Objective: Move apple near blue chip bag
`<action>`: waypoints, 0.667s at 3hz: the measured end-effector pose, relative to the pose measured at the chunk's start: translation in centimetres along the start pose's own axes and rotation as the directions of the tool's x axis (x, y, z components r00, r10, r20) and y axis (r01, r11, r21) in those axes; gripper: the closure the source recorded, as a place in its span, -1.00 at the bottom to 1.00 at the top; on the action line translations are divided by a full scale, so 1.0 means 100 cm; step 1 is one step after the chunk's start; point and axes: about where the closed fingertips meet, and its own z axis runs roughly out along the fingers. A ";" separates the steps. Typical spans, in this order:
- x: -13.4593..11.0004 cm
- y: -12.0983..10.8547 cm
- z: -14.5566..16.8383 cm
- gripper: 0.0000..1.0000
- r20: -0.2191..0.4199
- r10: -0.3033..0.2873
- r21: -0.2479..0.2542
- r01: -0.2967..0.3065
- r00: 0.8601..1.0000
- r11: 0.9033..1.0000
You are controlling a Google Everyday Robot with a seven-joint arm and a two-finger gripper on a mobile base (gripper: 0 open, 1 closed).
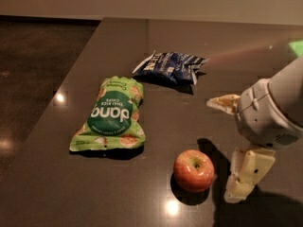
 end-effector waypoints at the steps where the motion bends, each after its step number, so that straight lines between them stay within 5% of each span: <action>1: -0.011 0.016 0.021 -1.00 0.007 -0.060 -0.039 0.061 0.998 0.997; 2: -0.017 0.029 0.036 -1.00 0.009 -0.107 -0.070 0.107 0.994 0.992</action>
Offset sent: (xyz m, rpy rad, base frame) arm -0.0376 0.0444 -0.0450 -0.0242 0.0354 0.1914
